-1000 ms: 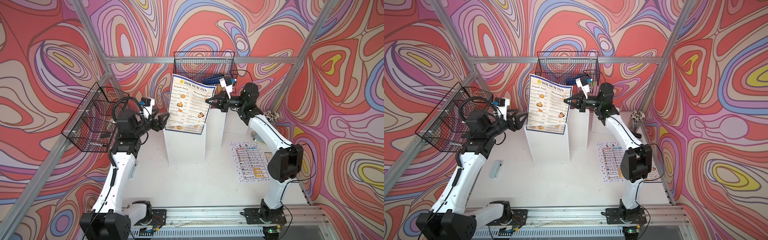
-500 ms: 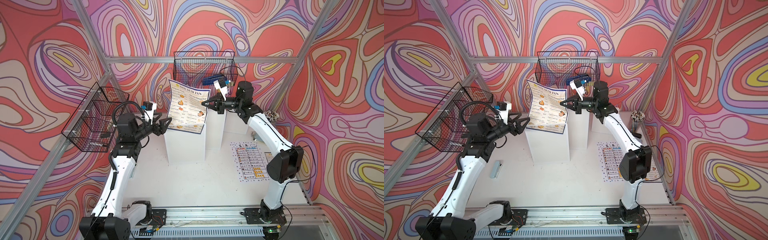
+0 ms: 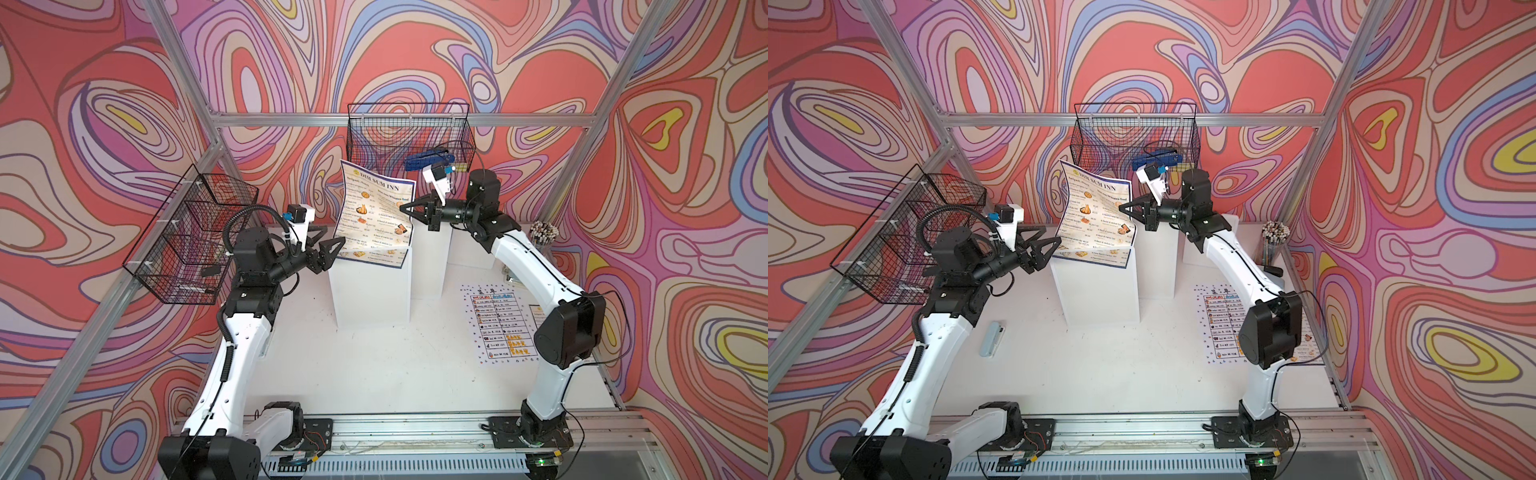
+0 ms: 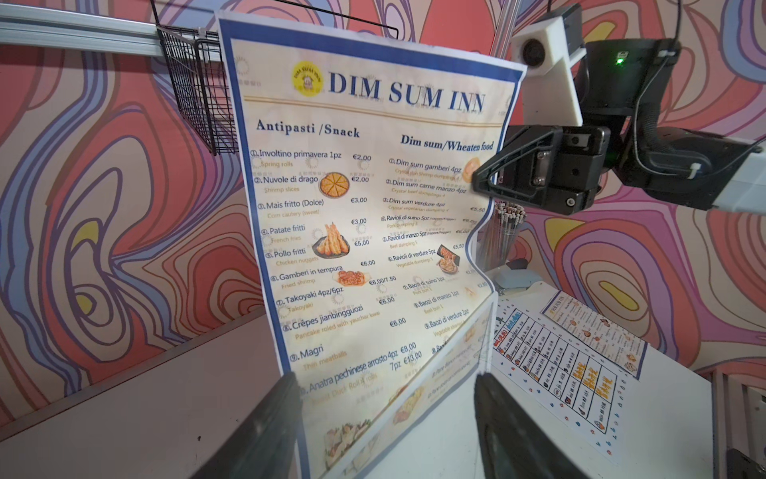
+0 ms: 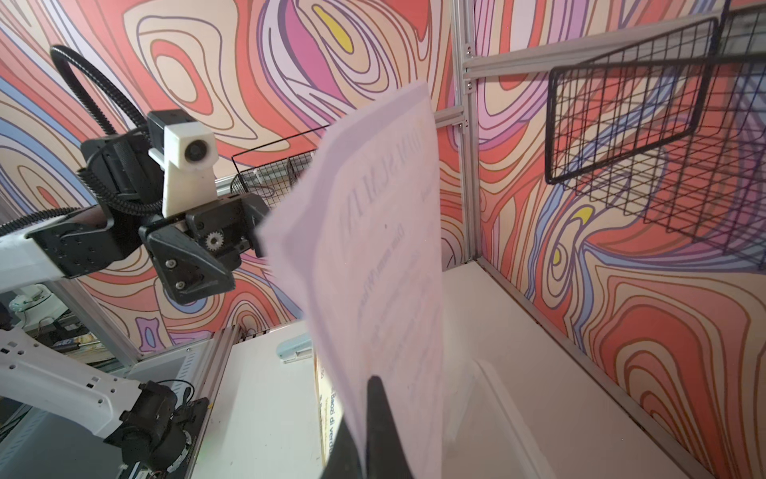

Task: Insert the menus into the narrow rack
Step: Insert the menu into the narrow rack.

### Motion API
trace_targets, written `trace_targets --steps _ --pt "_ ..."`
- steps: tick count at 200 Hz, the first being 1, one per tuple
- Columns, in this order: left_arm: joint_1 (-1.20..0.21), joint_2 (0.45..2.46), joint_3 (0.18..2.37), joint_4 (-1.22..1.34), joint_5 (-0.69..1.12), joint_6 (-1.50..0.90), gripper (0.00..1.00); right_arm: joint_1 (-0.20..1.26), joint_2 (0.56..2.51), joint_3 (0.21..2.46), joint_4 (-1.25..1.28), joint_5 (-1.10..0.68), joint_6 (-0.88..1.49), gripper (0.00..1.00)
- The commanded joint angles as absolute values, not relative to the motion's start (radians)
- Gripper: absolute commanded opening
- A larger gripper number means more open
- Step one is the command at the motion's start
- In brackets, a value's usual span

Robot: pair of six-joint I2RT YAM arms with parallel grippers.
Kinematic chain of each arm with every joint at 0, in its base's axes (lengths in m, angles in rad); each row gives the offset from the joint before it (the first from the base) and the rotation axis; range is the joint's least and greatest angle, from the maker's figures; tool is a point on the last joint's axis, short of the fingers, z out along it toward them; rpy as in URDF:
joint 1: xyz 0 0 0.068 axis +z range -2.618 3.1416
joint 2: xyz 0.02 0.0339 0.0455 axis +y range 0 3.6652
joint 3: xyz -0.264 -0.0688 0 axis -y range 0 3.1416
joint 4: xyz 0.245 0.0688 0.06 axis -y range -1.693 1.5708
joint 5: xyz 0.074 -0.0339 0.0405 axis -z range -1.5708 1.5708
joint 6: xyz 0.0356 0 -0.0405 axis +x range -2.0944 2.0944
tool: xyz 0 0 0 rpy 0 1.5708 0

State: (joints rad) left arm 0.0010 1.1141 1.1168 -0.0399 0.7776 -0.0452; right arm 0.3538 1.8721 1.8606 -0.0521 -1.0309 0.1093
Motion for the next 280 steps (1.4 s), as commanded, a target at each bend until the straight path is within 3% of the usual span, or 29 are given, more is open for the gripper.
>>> trace_targets --steps 1,69,179,280 --pt "0.008 1.099 1.106 0.001 0.792 -0.038 0.67 0.352 1.822 1.862 0.032 -1.039 0.169 0.00" --pt "0.014 1.161 1.138 -0.001 0.813 -0.053 0.65 0.351 1.778 1.746 0.340 -1.161 0.399 0.00" --pt "0.016 1.180 1.142 0.007 0.857 -0.058 0.59 0.308 1.843 1.903 0.196 -1.303 0.352 0.00" --pt "0.019 1.178 1.137 0.013 0.862 -0.058 0.53 0.326 1.950 1.955 0.343 -1.308 0.513 0.00"
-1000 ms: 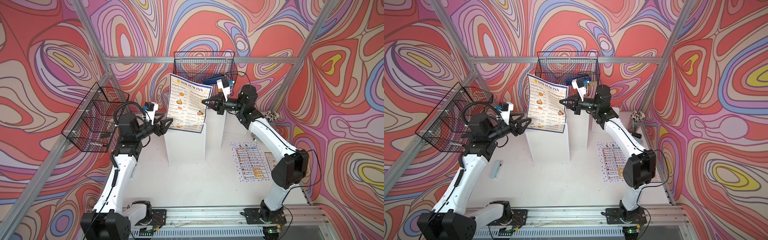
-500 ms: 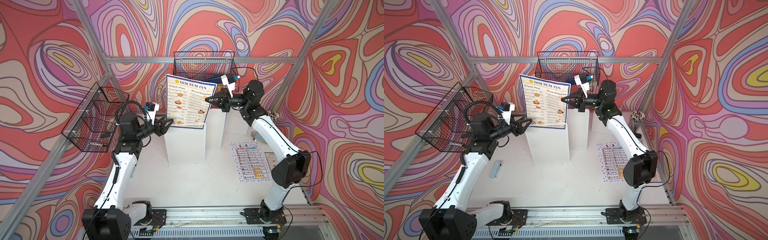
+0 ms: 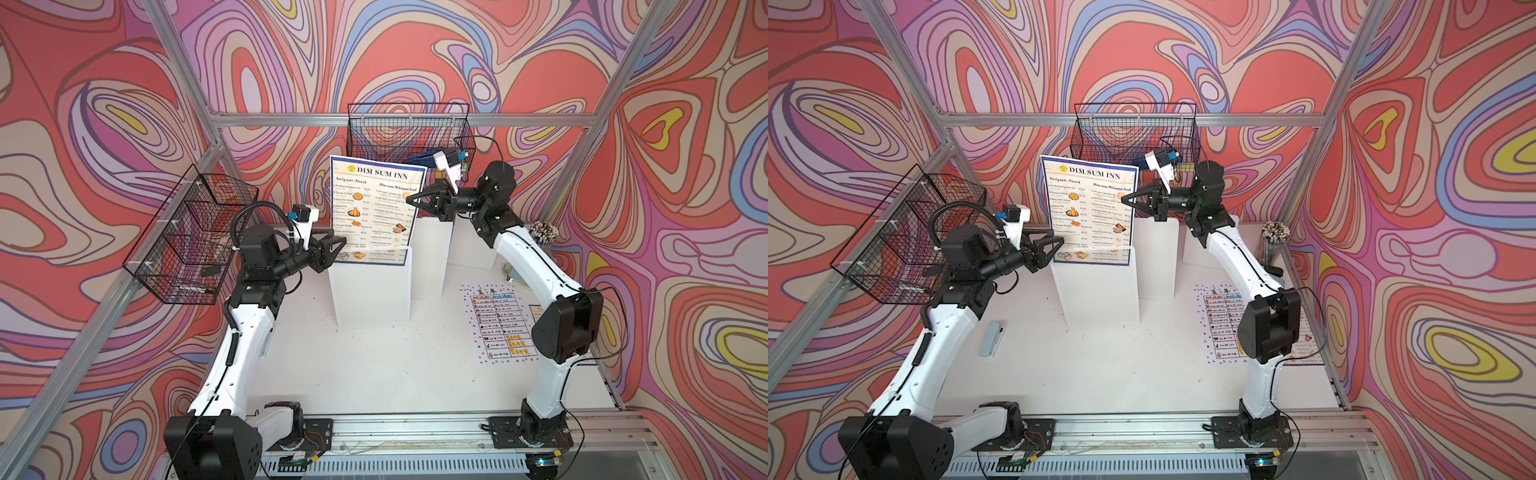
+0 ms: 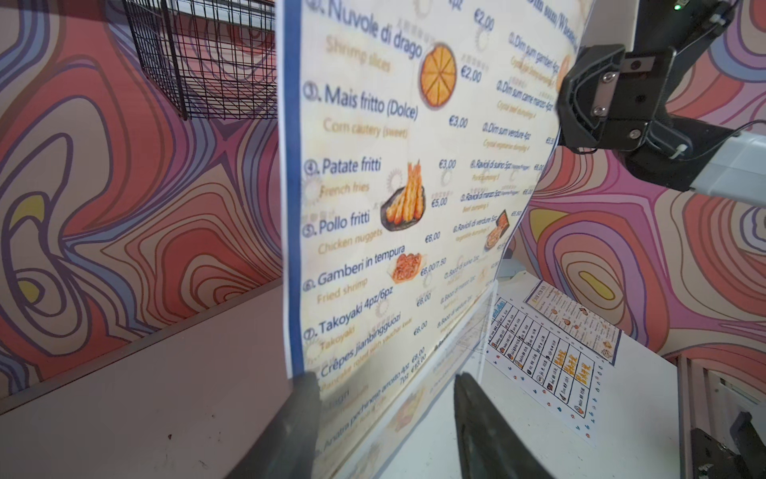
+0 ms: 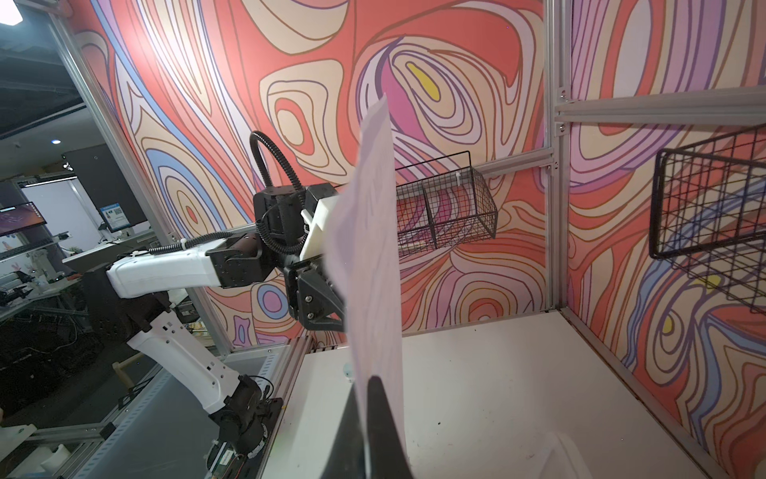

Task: Insert the menus into the narrow rack
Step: Insert the menu into the narrow rack.

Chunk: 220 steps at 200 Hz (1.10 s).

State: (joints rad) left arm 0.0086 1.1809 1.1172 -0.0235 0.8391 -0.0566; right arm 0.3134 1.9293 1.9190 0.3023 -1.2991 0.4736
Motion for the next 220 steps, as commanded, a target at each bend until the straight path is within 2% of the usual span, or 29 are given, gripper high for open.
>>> trace_targets --steps 1,43,88,98,128,144,153,168,184,193,220 --pt "0.020 1.178 1.137 0.014 0.862 -0.058 0.53 0.327 1.951 1.955 0.343 -1.308 0.512 0.00" --pt "0.023 1.172 1.130 0.021 0.866 -0.063 0.57 0.341 1.960 1.947 0.307 -1.291 0.481 0.00" --pt "0.025 1.167 1.120 0.038 0.871 -0.069 0.57 0.344 1.921 1.971 0.071 -1.168 0.301 0.00" --pt "0.025 1.167 1.120 0.039 0.873 -0.070 0.57 0.342 1.916 1.984 0.054 -1.164 0.299 0.07" --pt "0.026 1.166 1.117 0.044 0.877 -0.070 0.52 0.343 1.883 1.968 0.040 -1.121 0.287 0.39" --pt "0.028 1.166 1.116 0.047 0.879 -0.072 0.51 0.343 1.876 1.960 0.027 -1.091 0.269 0.44" --pt "0.029 1.164 1.114 0.050 0.881 -0.074 0.51 0.342 1.883 1.962 0.032 -1.089 0.274 0.40" --pt "0.031 1.160 1.111 0.055 0.883 -0.076 0.51 0.342 1.895 1.977 0.029 -1.091 0.280 0.17" --pt "0.032 1.159 1.108 0.055 0.880 -0.076 0.51 0.342 1.900 1.980 0.037 -1.090 0.287 0.04" --pt "0.034 1.160 1.109 0.057 0.883 -0.078 0.51 0.343 1.901 1.981 0.037 -1.092 0.286 0.00" --pt "0.041 1.165 1.112 0.058 0.893 -0.078 0.50 0.344 1.915 2.005 0.021 -1.121 0.284 0.00"
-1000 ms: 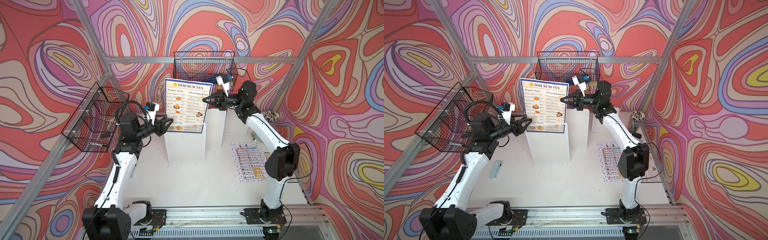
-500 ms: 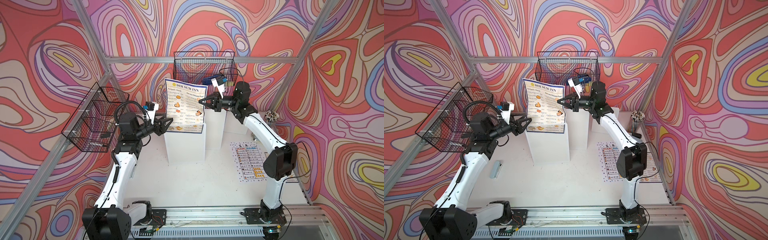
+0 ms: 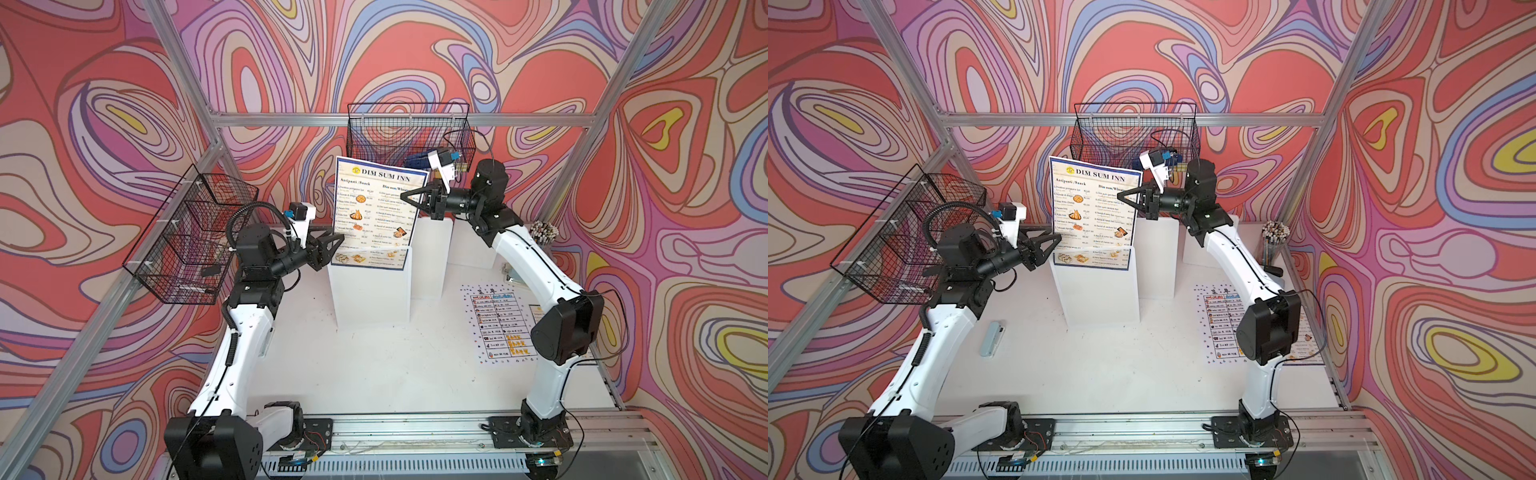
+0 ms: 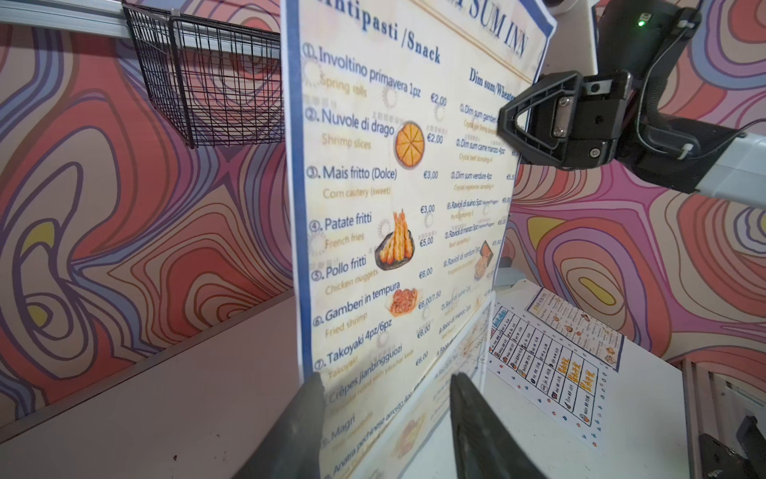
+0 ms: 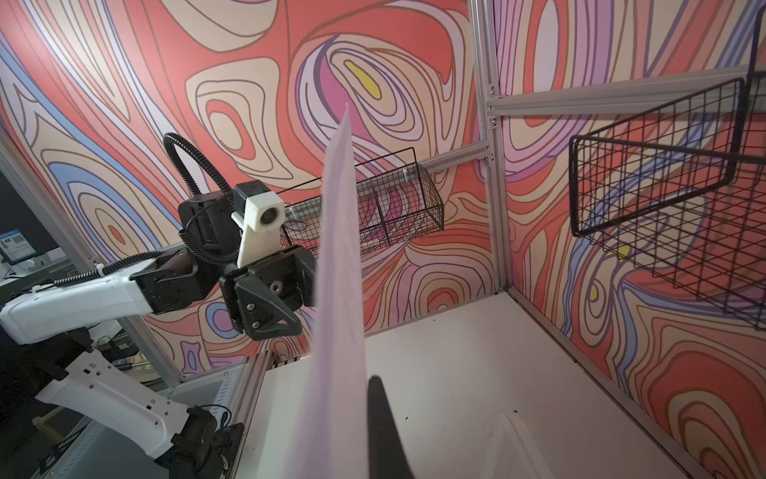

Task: Insert the menus into the narrow rack
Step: Insert the menu into the narrow rack.

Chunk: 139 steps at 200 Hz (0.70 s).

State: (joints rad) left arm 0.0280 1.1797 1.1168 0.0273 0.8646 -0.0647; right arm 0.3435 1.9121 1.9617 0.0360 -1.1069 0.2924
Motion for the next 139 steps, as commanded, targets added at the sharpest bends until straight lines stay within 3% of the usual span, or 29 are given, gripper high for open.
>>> trace_targets --steps 1,62,139 --pt "0.041 1.166 1.111 0.058 0.894 -0.078 0.51 0.344 1.916 2.006 0.019 -1.123 0.282 0.00" --pt "0.044 1.204 1.135 0.050 0.945 -0.077 0.51 0.343 1.939 2.152 -0.306 -1.097 0.063 0.00" --pt "0.059 1.204 1.130 0.055 0.895 -0.074 0.49 0.351 1.976 2.138 -0.288 -1.174 0.081 0.00"
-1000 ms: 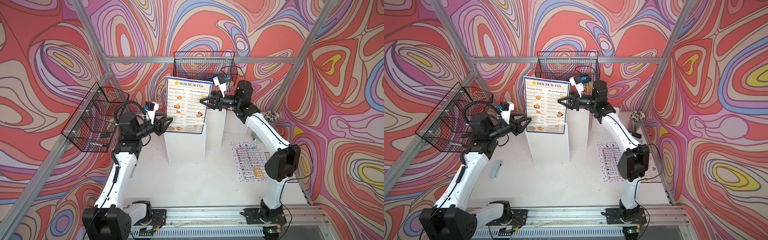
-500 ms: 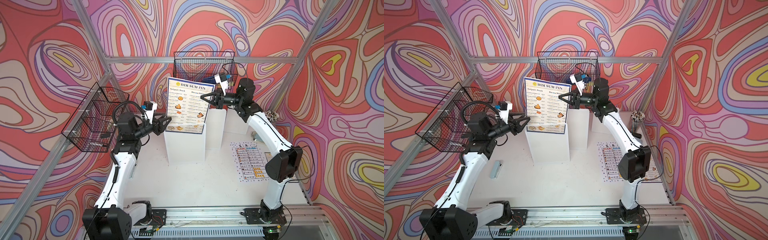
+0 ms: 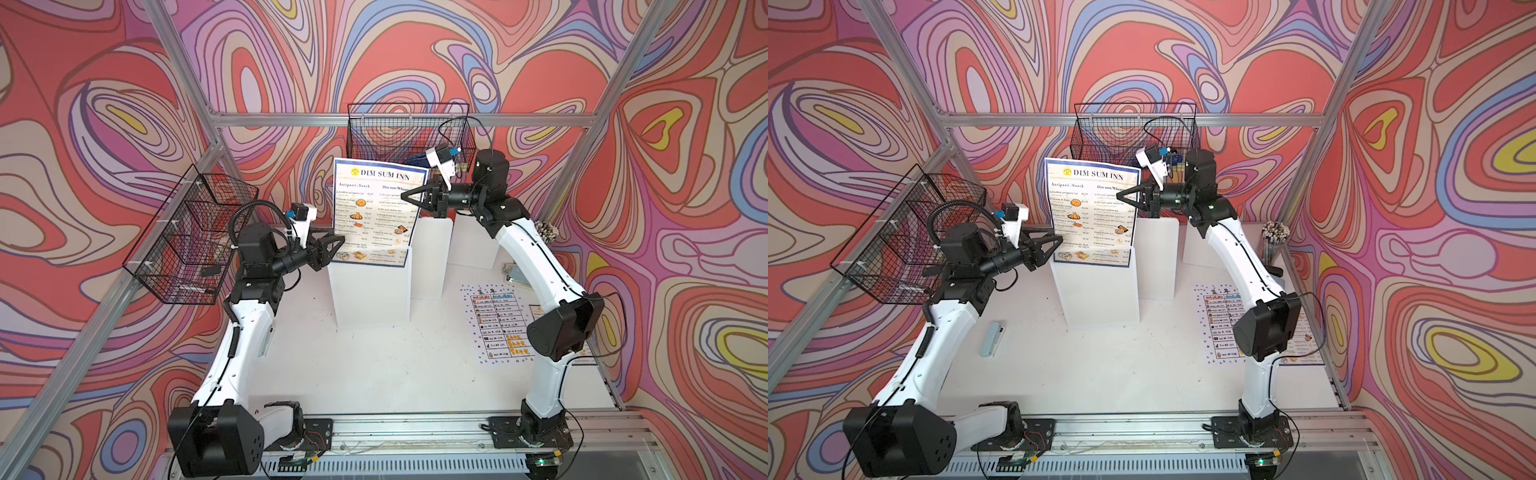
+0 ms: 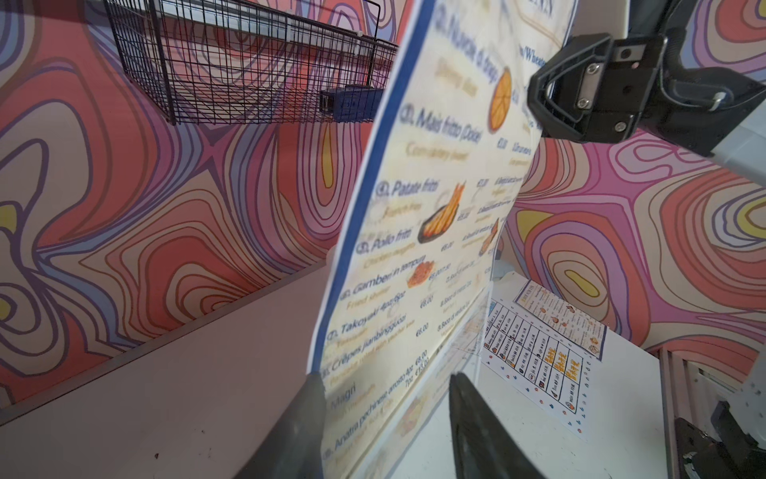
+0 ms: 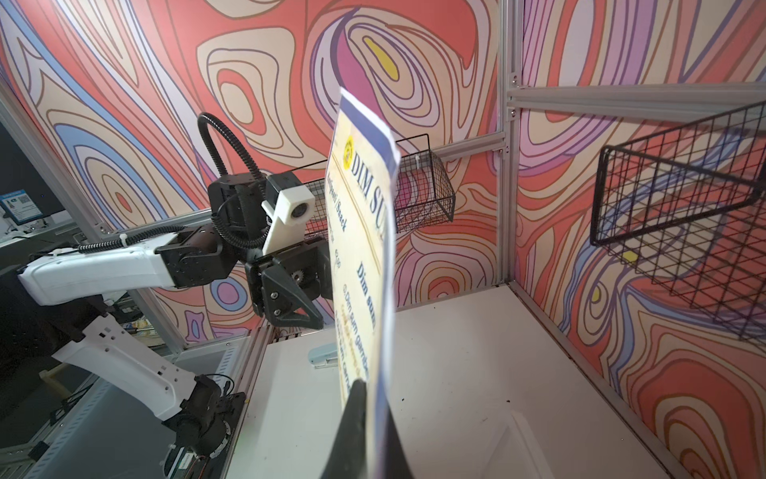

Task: Insert the menus into the narrow rack
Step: Insert the menu into the narrow rack.

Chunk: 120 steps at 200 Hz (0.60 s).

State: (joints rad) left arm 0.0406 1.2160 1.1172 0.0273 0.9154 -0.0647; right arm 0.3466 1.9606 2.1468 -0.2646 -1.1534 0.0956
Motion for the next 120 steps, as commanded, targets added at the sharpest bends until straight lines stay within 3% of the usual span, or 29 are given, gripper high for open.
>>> trace_targets --steps 1,75,120 --pt "0.060 1.203 1.128 0.056 0.894 -0.074 0.49 0.351 1.975 2.138 -0.287 -1.173 0.080 0.00" --pt "0.093 1.227 1.119 0.149 0.983 -0.147 0.52 0.381 1.981 2.129 -0.302 -1.138 0.054 0.00" --pt "0.094 1.220 1.100 0.182 1.001 -0.159 0.39 0.388 1.965 2.083 -0.251 -1.080 0.072 0.00"
